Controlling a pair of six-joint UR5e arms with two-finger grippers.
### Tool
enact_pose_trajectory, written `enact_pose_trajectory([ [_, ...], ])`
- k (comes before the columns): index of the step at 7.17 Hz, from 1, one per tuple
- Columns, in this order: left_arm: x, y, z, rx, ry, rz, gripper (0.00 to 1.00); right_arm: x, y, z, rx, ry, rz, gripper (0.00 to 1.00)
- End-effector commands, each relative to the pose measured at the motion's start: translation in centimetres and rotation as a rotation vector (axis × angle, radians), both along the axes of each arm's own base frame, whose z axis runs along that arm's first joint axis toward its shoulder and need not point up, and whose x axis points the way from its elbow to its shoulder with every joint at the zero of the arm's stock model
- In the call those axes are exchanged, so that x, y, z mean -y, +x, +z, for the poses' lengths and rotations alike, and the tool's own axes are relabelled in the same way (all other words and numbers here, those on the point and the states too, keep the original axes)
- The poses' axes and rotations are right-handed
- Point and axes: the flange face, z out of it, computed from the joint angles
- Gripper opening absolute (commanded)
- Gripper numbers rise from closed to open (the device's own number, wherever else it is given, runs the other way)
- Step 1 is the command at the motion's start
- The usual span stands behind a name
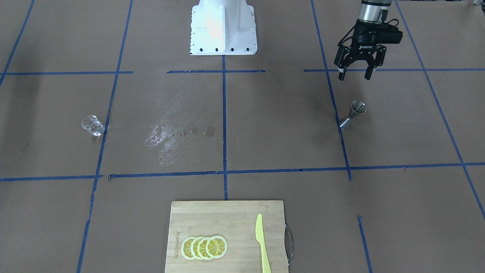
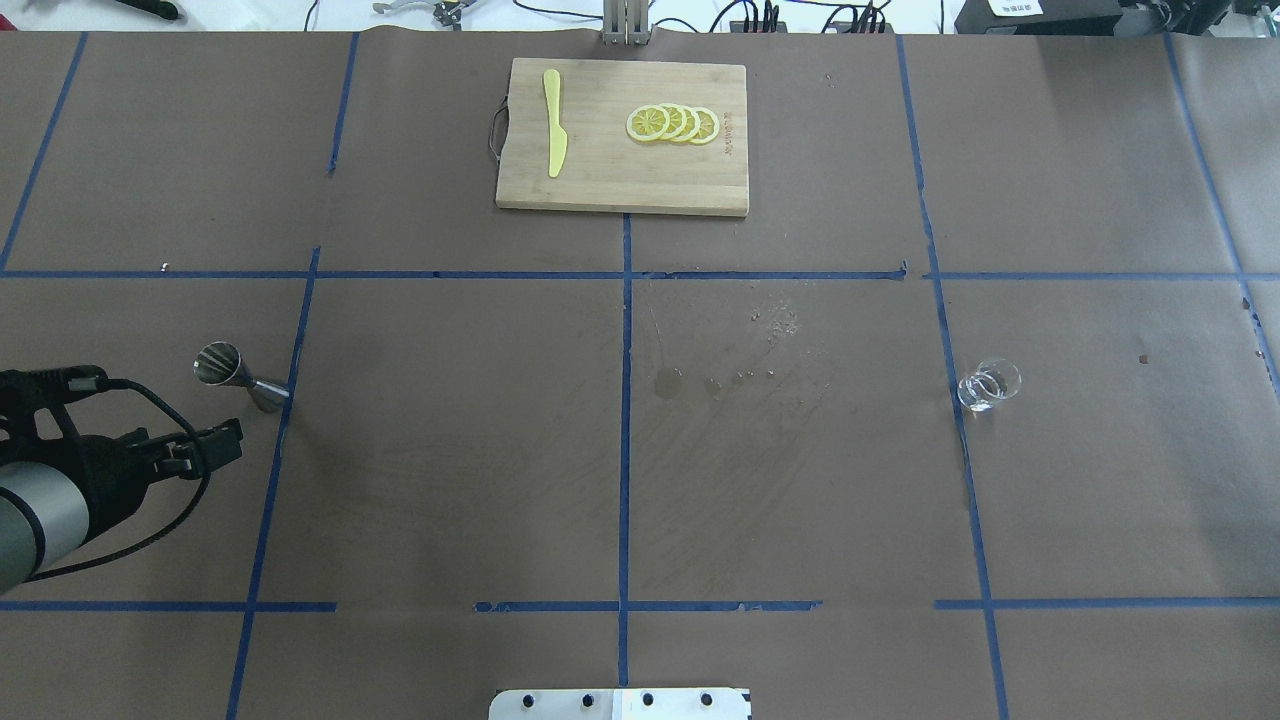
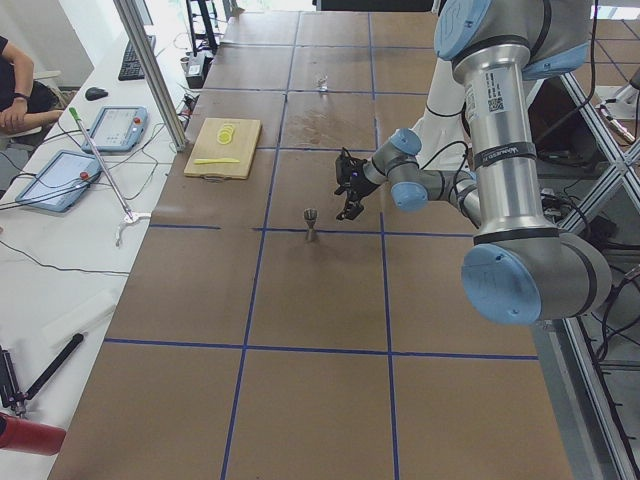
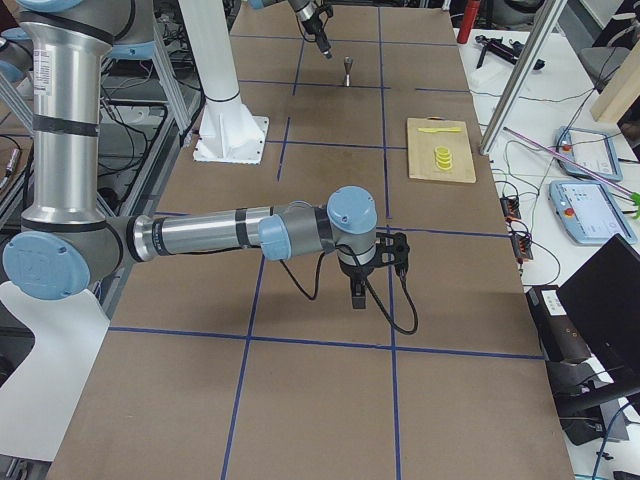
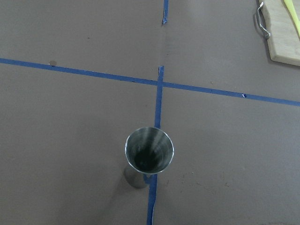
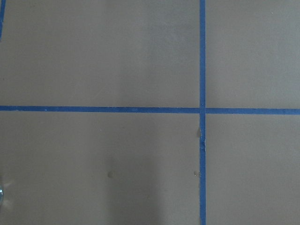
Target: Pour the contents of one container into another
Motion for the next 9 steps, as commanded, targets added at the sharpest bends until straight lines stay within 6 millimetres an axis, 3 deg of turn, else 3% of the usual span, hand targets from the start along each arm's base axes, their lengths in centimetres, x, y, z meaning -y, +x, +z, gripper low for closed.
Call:
enact_pose_trajectory([
  [1, -1.4, 1.8, 0.5, 0.035, 0.067, -0.091, 1.00, 0.0, -0.6, -0.6, 0.001, 0.008, -0.007, 1.00],
  [3, -0.2, 5.6, 3.9, 0.083, 0.120, -0.190, 0.99, -0.3, -1.2, -3.3, 0.013, 0.025, 0.010, 1.00],
  [5, 1.1, 9.6, 6.0, 0.082, 0.140, -0.280, 0.99, -1.9, -4.3, -8.4, 0.040, 0.014, 0.033, 1.00],
  [7, 1.6, 9.7, 6.5, 0.109, 0.188, -0.329, 0.99, -2.9, -8.2, -12.5, 0.038, -0.044, 0.101, 1.00],
  [9, 2.1, 10.5, 7.5, 0.138, 0.230, -0.366, 0.99, -4.2, -10.2, -15.5, 0.055, -0.071, 0.140, 1.00],
])
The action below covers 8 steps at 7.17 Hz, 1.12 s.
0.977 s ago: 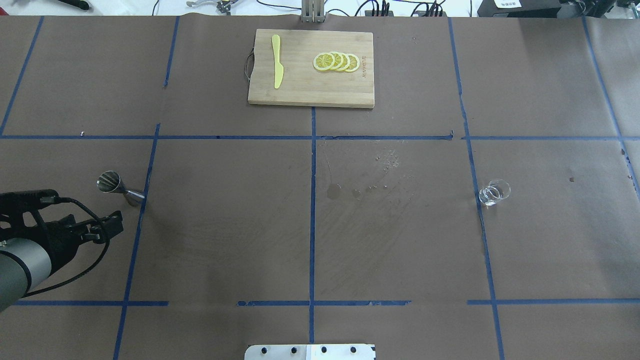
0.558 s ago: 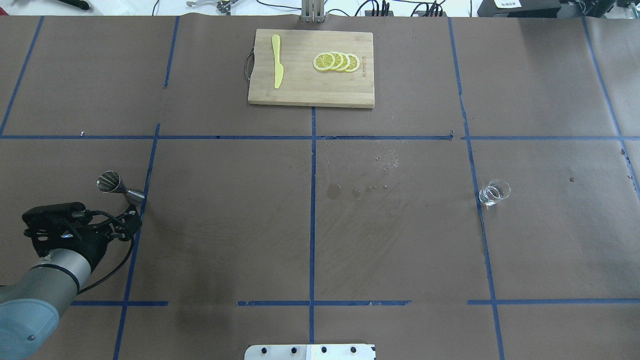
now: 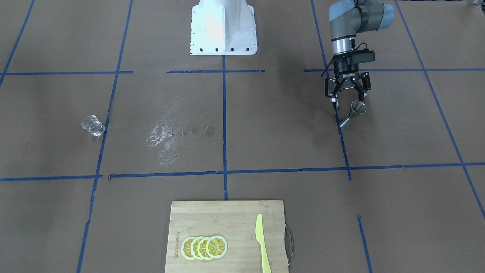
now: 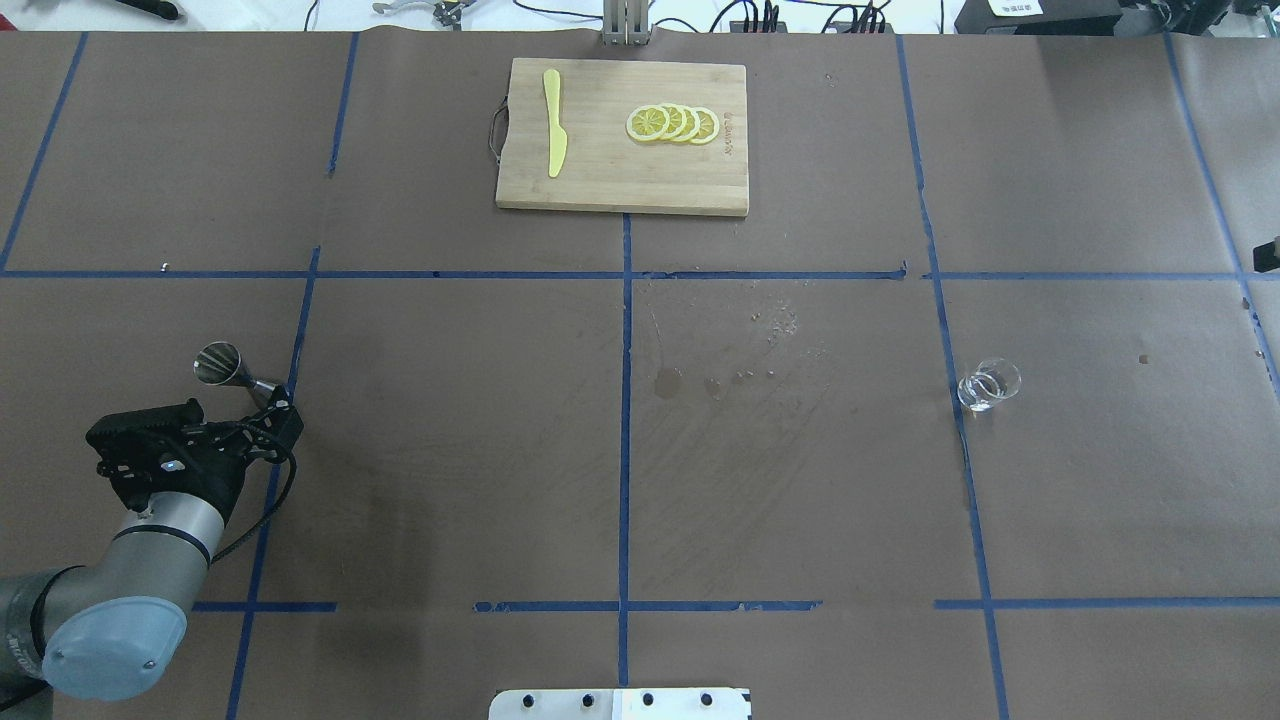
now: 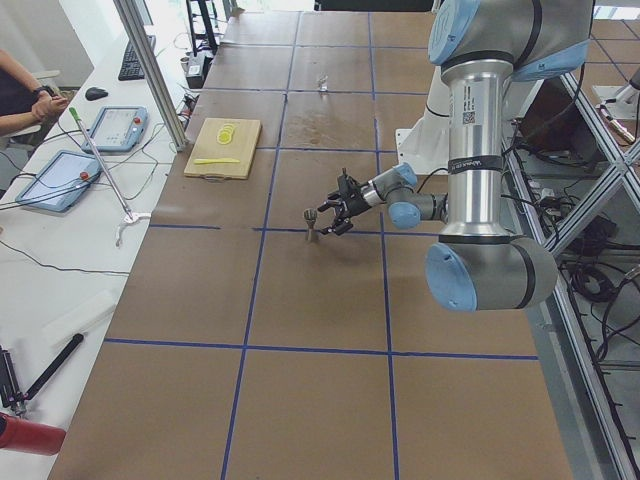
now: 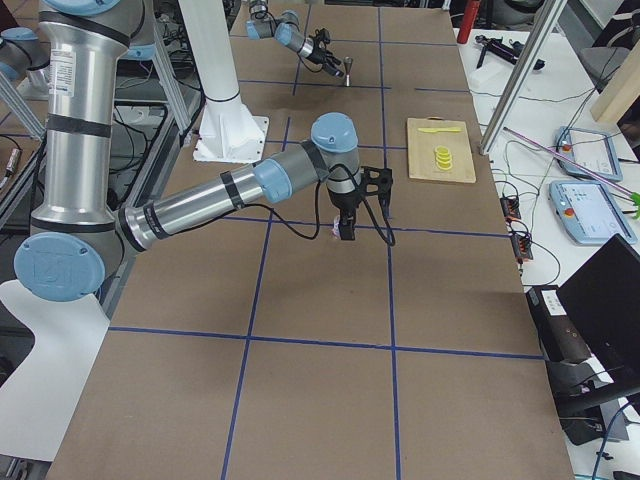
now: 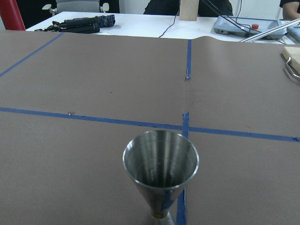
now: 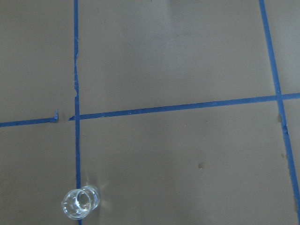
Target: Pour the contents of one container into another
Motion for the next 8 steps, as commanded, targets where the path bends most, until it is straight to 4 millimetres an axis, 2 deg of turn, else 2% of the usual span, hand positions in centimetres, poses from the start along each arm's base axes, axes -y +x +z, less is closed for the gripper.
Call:
enact_pose_trajectory([
  [1, 0.7, 2.0, 1.6, 0.026, 0.027, -0.042, 0.99, -1.5, -2.2, -2.6, 0.001, -0.017, 0.030, 1.00],
  [2, 1.1, 3.6, 2.6, 0.030, 0.036, -0.069, 0.98, -1.8, -2.7, -2.9, 0.005, -0.021, 0.029, 1.00],
  [5, 1.5, 3.5, 2.2, 0.034, 0.077, -0.105, 0.92, -3.1, -6.5, -3.7, -0.003, -0.028, 0.093, 1.00],
  [8, 1.9, 3.0, 2.2, 0.044, 0.114, -0.142, 0.89, -3.3, -7.0, -4.1, 0.003, -0.033, 0.091, 1.00],
])
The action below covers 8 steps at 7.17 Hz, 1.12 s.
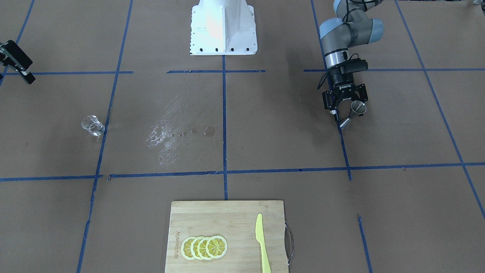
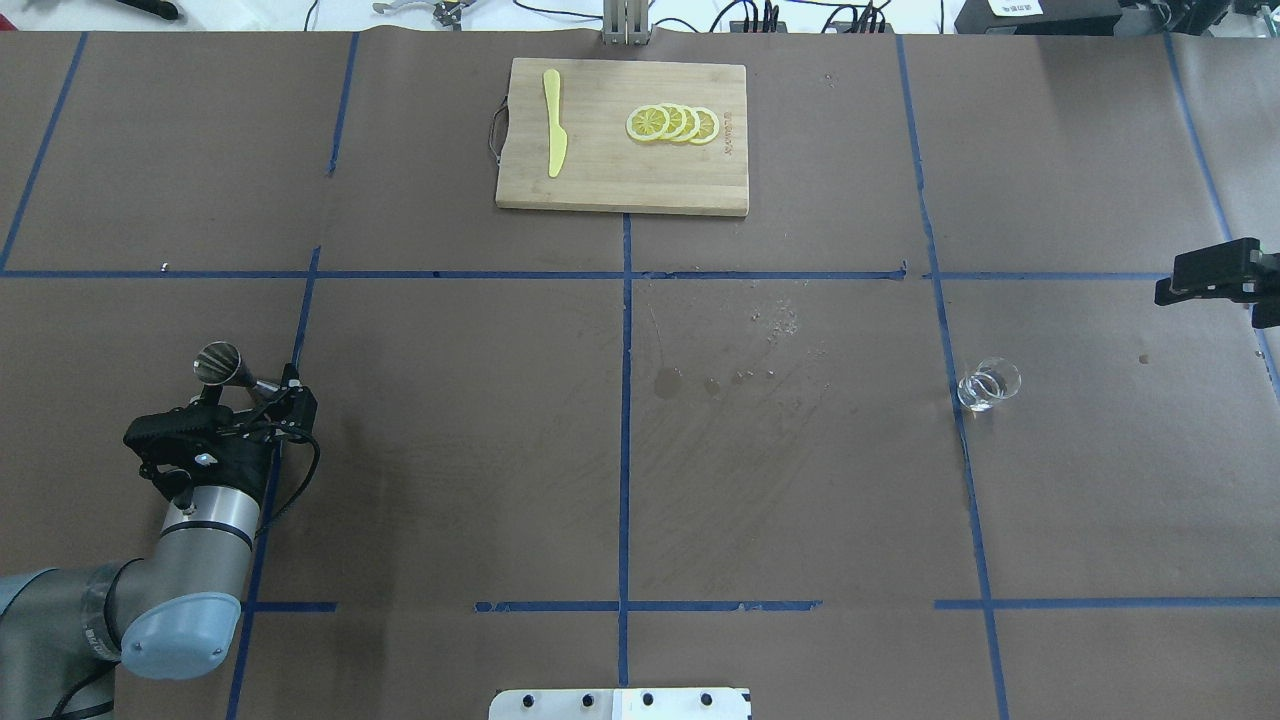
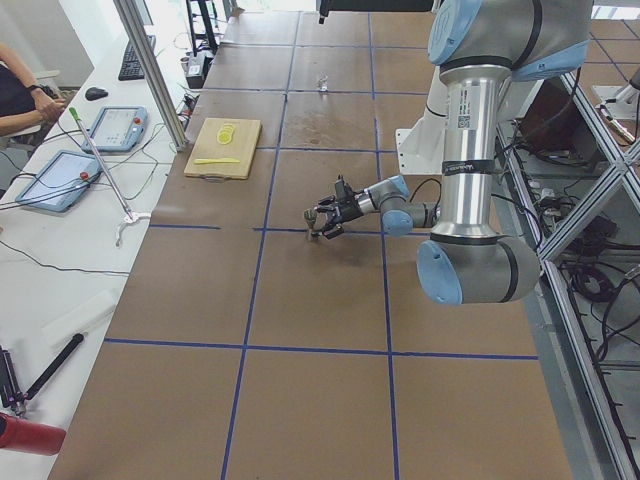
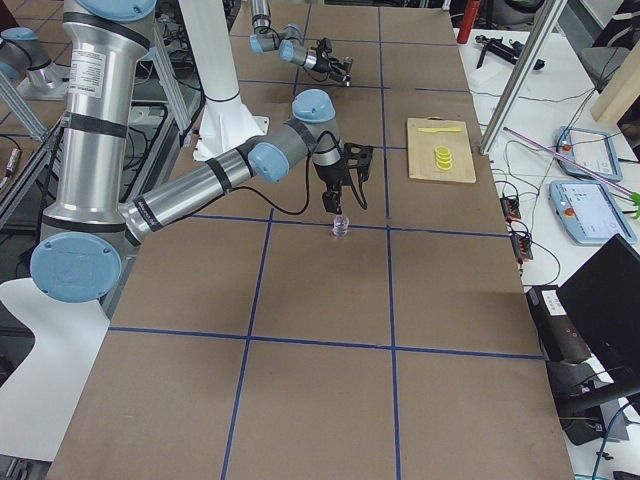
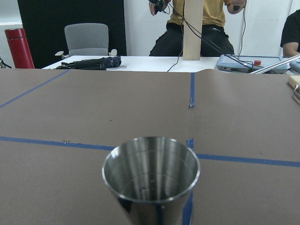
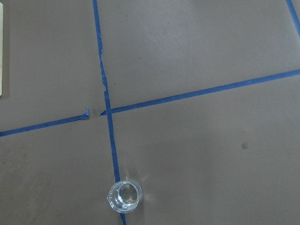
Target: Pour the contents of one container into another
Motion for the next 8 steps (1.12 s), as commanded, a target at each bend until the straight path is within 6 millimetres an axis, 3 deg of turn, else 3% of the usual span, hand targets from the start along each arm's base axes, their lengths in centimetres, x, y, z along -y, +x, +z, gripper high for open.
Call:
enact_pose_trajectory([
  [1, 0.1, -0.1, 0.5, 0.009, 0.019, -0.022, 0.88, -0.1, -0.2, -0.1, 0.001, -0.001, -0.002, 1.00],
  [2, 0.2, 0.2, 1.4, 0.005, 0.012, -0.031, 0.87, -0.1, -0.2, -0.1, 0.001, -0.001, -0.002, 1.00],
  [4, 0.1, 0.3, 1.5, 0.007, 0.012, -0.030, 0.82, -0.1, -0.3, -0.1, 0.002, 0.001, -0.004, 1.00],
  [6, 0.2, 0.5, 1.2, 0.001, 0.013, -0.031, 0.71, -0.1, -0.3, -0.1, 0.002, 0.001, -0.004, 1.00],
  [7, 0.2, 0.5, 1.2, 0.001, 0.013, -0.031, 0.58, -0.1, -0.3, -0.1, 0.002, 0.001, -0.004, 1.00],
  [8, 0.3, 0.4, 1.2, 0.001, 0.013, -0.033, 0.36, -0.1, -0.3, -0.1, 0.001, -0.001, -0.004, 1.00],
])
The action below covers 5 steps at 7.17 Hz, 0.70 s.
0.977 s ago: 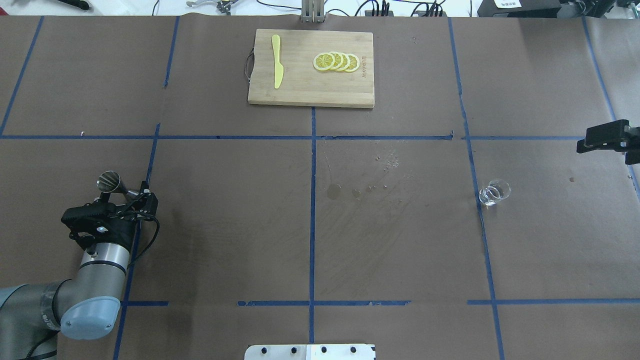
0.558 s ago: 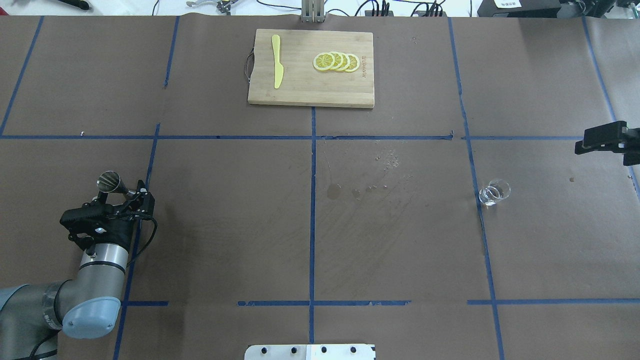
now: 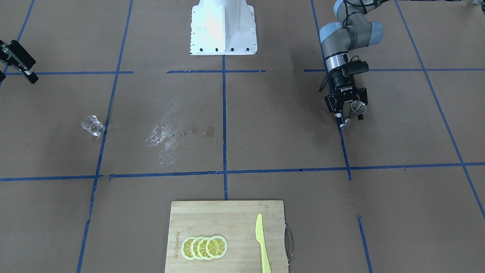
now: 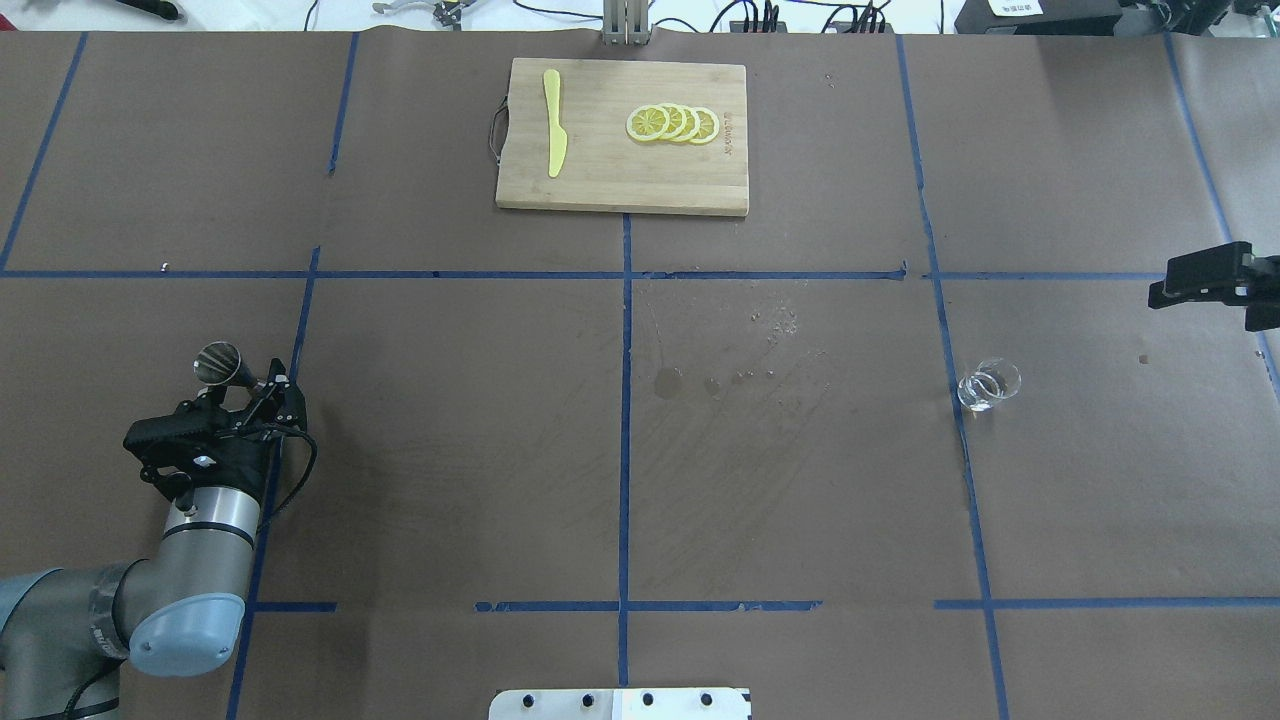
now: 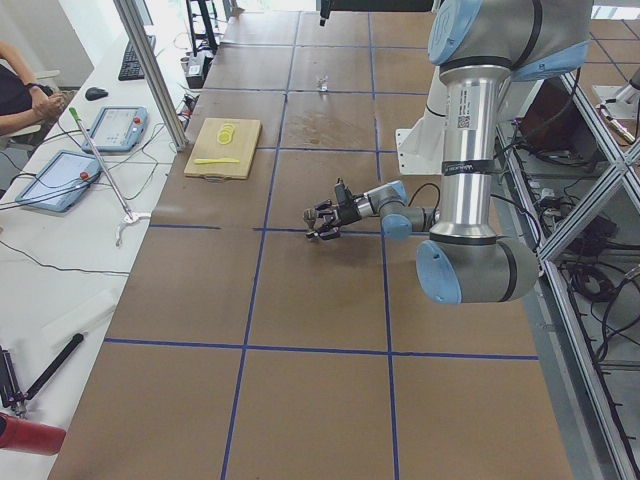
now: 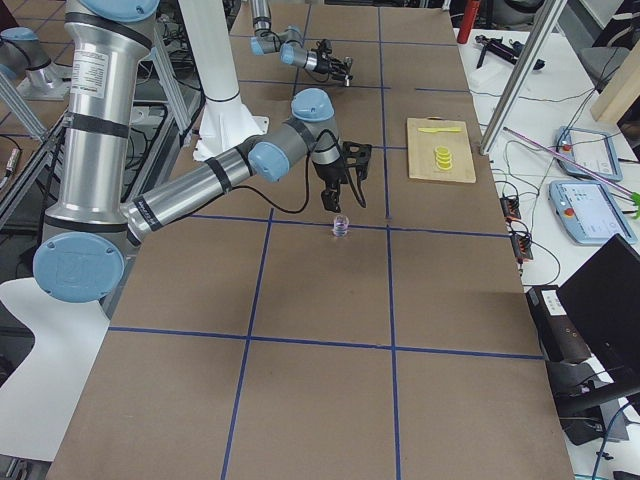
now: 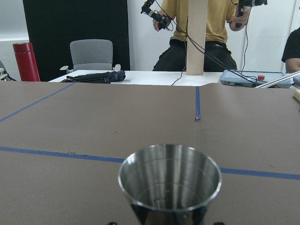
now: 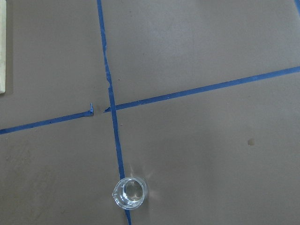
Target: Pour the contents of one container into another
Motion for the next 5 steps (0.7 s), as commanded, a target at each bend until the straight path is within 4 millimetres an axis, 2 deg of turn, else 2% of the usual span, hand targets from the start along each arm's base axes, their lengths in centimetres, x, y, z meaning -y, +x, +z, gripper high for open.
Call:
enact_pose_trajectory([
  [1, 0.1, -0.1, 0.0, 0.000, 0.000, -0.003, 0.21, 0.0, 0.0, 0.0, 0.000, 0.000, 0.000, 1.00],
  [2, 0.2, -0.2, -0.1, -0.002, 0.000, -0.006, 0.00, 0.0, 0.0, 0.0, -0.001, -0.001, 0.000, 1.00],
  [3, 0.4, -0.5, -1.4, -0.027, 0.005, -0.009, 0.00, 0.0, 0.0, 0.0, 0.000, 0.000, 0.000, 1.00],
  [5, 1.4, -2.3, -5.5, -0.098, 0.025, -0.033, 0.00, -0.1, -0.5, -0.2, -0.009, 0.012, -0.003, 1.00],
])
